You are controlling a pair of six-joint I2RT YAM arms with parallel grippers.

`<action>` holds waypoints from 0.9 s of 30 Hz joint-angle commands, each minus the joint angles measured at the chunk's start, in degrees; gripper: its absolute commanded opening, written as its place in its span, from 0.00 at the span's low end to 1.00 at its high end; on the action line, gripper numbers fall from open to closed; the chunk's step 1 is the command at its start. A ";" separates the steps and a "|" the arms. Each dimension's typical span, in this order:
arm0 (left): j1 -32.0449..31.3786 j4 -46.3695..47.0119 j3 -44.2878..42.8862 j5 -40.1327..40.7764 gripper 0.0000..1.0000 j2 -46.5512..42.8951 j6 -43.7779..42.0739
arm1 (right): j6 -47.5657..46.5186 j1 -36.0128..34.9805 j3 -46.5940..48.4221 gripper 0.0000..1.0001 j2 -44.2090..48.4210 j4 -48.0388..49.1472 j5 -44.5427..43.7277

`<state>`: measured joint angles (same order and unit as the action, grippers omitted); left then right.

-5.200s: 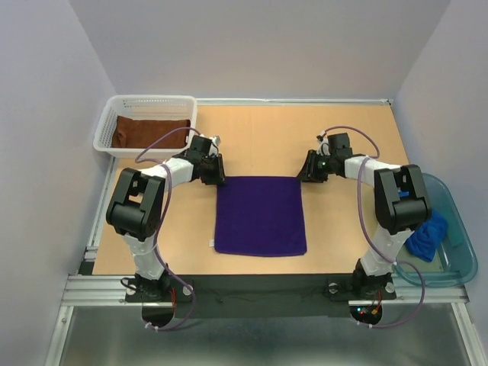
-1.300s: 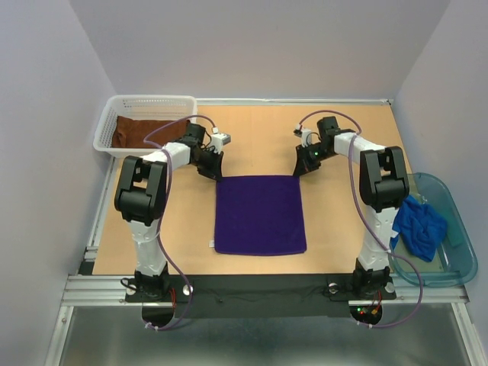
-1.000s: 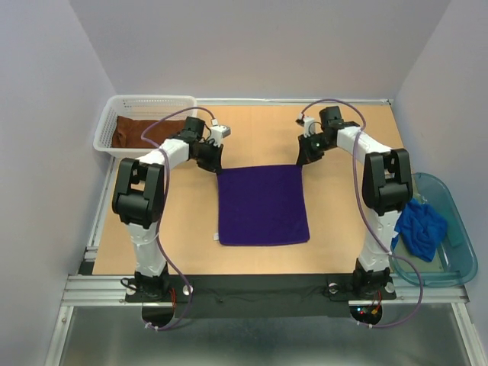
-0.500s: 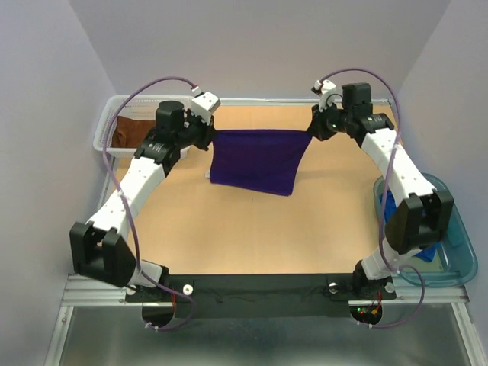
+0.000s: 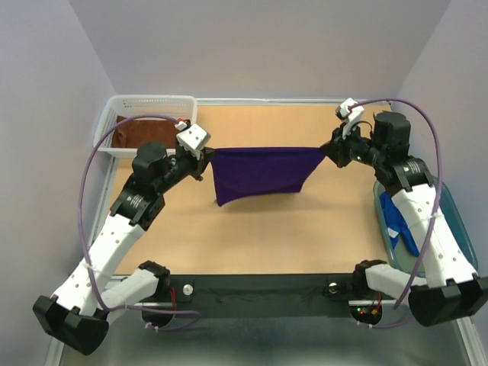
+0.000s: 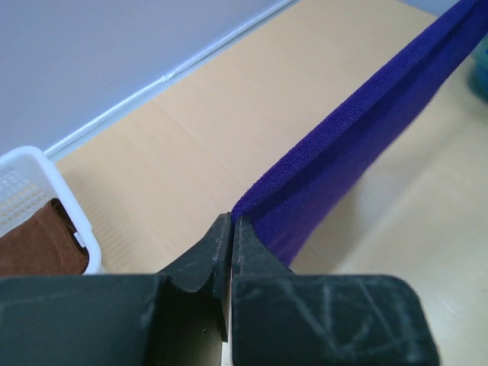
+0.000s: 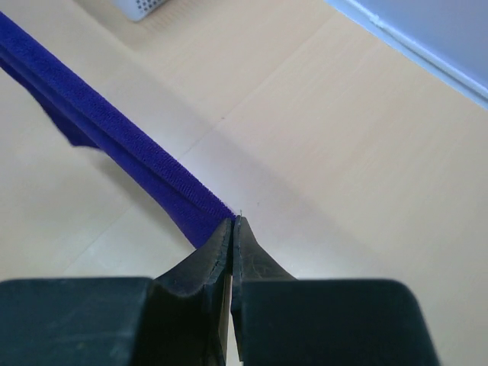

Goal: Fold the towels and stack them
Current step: Fold the towel

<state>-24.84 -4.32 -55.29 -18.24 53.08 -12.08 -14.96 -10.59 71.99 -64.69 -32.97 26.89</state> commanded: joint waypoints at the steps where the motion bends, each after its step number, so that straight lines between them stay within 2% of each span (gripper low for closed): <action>1: 0.14 2.91 0.62 4.44 0.00 -4.47 1.79 | 0.81 0.75 -0.62 0.01 5.62 1.51 -0.88; 5: 0.14 2.82 0.79 6.01 0.00 -1.59 3.28 | 0.73 0.75 0.35 0.01 4.05 1.68 -2.81; 7: 0.23 3.17 1.15 7.68 0.00 1.22 3.99 | 0.81 0.75 0.96 0.01 0.03 1.60 -4.65; 13: 1.54 5.72 0.10 14.72 0.00 17.30 5.22 | -1.12 0.83 1.05 0.01 -10.80 5.01 -8.69; 17: 3.39 8.36 -3.68 14.03 0.00 29.41 5.40 | -1.65 0.83 1.22 0.01 -18.09 11.51 -10.11; 20: 4.89 8.80 -7.72 12.71 0.00 35.49 5.31 | -2.44 0.75 3.86 0.00 -24.33 12.32 -10.28; 27: 5.24 7.31 -12.92 9.19 0.00 40.44 2.67 | -3.14 0.75 5.80 0.00 -29.97 12.84 -10.37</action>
<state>-20.82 2.33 -65.14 -9.96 94.52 -6.98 -16.12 -10.61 74.81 -95.50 -23.59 20.01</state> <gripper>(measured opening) 0.095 0.043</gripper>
